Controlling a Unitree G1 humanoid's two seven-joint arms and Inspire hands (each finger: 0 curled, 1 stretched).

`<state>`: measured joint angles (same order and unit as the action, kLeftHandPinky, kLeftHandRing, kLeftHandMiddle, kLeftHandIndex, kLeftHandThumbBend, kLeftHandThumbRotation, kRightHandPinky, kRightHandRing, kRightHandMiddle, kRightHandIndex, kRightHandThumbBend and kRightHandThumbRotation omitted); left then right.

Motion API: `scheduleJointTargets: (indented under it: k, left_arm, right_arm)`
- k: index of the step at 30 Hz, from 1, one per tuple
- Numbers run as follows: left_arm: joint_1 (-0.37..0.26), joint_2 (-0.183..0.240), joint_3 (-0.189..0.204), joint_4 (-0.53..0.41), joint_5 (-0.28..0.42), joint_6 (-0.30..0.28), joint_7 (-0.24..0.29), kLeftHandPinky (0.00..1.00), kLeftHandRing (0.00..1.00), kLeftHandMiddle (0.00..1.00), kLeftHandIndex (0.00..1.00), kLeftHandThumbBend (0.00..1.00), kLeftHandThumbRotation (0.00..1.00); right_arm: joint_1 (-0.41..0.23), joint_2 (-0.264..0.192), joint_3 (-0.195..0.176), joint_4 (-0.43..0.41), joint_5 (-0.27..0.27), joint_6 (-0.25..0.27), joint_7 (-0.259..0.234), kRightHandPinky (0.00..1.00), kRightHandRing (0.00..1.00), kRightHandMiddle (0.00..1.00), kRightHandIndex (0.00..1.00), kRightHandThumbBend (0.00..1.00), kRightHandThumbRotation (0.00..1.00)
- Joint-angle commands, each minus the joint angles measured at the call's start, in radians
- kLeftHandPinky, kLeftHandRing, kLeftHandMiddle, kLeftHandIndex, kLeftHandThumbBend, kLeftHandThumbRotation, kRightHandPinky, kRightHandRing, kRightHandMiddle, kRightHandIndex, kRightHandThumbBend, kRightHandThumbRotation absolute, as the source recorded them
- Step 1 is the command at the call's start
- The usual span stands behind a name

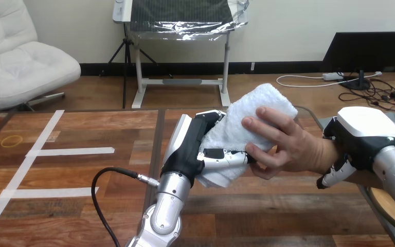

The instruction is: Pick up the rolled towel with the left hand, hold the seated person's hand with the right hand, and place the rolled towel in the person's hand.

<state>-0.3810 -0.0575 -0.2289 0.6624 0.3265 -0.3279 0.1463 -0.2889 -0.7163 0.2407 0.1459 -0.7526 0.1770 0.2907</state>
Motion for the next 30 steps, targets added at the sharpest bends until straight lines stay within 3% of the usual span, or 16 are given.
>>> scheduleJointTargets:
  k: [1,7,14,23,30]
  left_arm:
    - [-0.041,-0.030,-0.061,0.006,0.028,-0.041,-0.025,0.31,0.36,0.41,0.46,0.59,0.00]
    - [-0.040,-0.027,-0.059,0.006,0.024,-0.042,-0.032,0.31,0.36,0.41,0.46,0.58,0.00]
    - [-0.042,-0.021,-0.062,0.006,0.029,-0.041,-0.037,0.32,0.37,0.42,0.47,0.59,0.00]
    - [-0.045,-0.008,-0.075,-0.018,0.040,0.006,-0.072,0.33,0.39,0.44,0.48,0.58,0.06]
    - [-0.058,0.023,-0.100,-0.026,0.077,0.015,-0.113,0.40,0.48,0.55,0.59,0.59,0.15]
  right_arm:
    - [-0.028,0.005,-0.029,0.008,0.027,-0.022,-0.029,0.12,0.20,0.29,0.34,0.75,0.00]
    - [-0.026,0.007,-0.032,0.010,0.026,-0.030,-0.033,0.13,0.20,0.30,0.36,0.77,0.00]
    - [-0.028,0.006,-0.021,-0.008,0.006,0.010,0.001,0.18,0.28,0.40,0.45,0.78,0.00]
    - [-0.023,-0.008,-0.008,-0.019,-0.023,0.001,0.005,0.39,0.53,0.62,0.64,0.81,0.01]
    - [-0.017,-0.016,-0.009,-0.024,-0.027,-0.017,0.008,0.56,0.68,0.76,0.77,0.82,0.02]
